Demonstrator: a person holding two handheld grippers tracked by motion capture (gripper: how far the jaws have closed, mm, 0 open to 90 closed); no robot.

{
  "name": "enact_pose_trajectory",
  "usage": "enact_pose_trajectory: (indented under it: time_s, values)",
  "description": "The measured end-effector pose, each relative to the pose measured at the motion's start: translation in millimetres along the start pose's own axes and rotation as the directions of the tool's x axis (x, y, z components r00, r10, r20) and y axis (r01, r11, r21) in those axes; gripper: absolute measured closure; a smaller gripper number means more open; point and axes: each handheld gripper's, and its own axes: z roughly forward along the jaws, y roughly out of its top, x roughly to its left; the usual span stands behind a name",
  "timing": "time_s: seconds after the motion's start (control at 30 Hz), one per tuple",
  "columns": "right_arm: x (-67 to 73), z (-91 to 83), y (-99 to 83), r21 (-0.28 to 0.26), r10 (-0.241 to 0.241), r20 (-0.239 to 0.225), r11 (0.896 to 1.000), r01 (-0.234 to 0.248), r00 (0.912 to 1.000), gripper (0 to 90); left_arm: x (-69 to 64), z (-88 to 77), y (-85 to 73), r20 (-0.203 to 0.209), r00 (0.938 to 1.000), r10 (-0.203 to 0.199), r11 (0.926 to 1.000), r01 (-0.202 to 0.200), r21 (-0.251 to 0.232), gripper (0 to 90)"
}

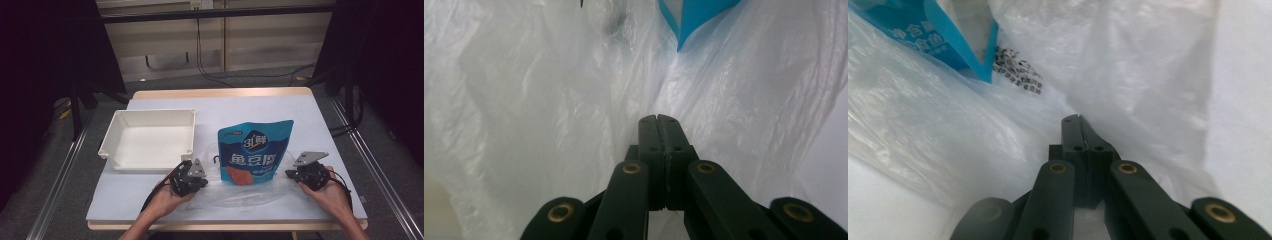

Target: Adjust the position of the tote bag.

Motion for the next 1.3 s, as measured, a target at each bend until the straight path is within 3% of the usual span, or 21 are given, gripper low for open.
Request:
enact_pose_trajectory:
  time_s: [0.1,0.23,0.33,0.43,0.47,0.57,0.67,0.7,0.9,1.03,1.13,1.23,1.3]
  values:
    - [-1.2,-1.9,-2.1,0.005,-0.006,0.011,1.0,0.006,0.9999,90.0,-1.3,-2.2,-1.9,-0.002,0.9998,0.022,0.9997,-0.022,0.01,90.0]
    - [-0.9,-2.8,-3.3,0.012,-0.033,0.027,0.999,0.033,0.9991,90.0,-1.3,-4.7,-5.3,0.004,1.0,0.004,1.0,-0.004,0.003,90.0]
    - [-3.9,-2.8,-4.0,0.014,-0.027,0.044,1.0,0.027,0.9987,90.0,-3.1,-7.1,-4.1,-0.001,0.9991,0.042,0.9985,-0.042,0.036,90.0]
    - [-8.1,-2.9,-4.8,0.013,-0.017,0.037,1.0,0.016,0.9992,90.0,-1.7,-7.1,-6.0,0.003,0.9997,0.024,0.9995,-0.024,0.019,90.0]
    - [-8.4,-2.7,-4.9,0.013,-0.017,0.042,1.0,0.016,0.999,90.0,0.2,-7.4,-7.8,0.012,0.9999,0.001,1.0,-0.001,0.005,90.0]
    - [-10.7,-2.9,-6.4,0.009,-0.014,0.048,1.0,0.013,0.9988,90.0,0.2,-8.7,-8.2,0.007,0.9998,0.019,0.9997,-0.019,0.018,90.0]
    - [-14.6,-4.0,-8.6,0.009,0.009,0.056,1.0,-0.01,0.9984,90.0,-0.3,-8.6,-9.3,0.005,1.0,0.007,1.0,-0.007,0.006,90.0]
    - [-15.2,-4.0,-8.8,0.009,0.0,0.062,1.0,-0.001,0.9981,90.0,1.7,-9.1,-10.6,0.027,0.9996,-0.004,1.0,0.004,-0.002,90.0]
    - [-15.4,-3.2,-8.7,0.006,0.01,0.071,1.0,-0.01,0.9974,90.0,1.1,-11.0,-10.7,0.019,0.9997,0.015,0.9998,-0.016,0.011,89.9]
    - [-15.4,-3.4,-9.2,0.008,0.016,0.076,1.0,-0.017,0.997,90.0,9.4,-10.7,-13.0,0.03,0.9995,-0.007,1.0,0.007,-0.001,90.0]
    - [-15.5,-3.3,-9.4,0.007,0.018,0.077,1.0,-0.018,0.9969,90.0,12.2,-13.2,-15.6,0.008,0.9998,-0.016,0.9998,0.016,0.012,90.0]
    - [-14.6,-3.0,-9.5,0.004,0.005,0.086,1.0,-0.005,0.9963,90.0,17.2,-14.3,-19.2,0.015,0.9986,-0.051,0.9987,0.05,0.004,90.0]
    - [-14.9,-3.3,-10.4,0.001,0.016,0.075,1.0,-0.016,0.997,90.0,17.1,-14.3,-19.2,0.016,0.9988,-0.046,0.9989,0.046,0.005,90.0]
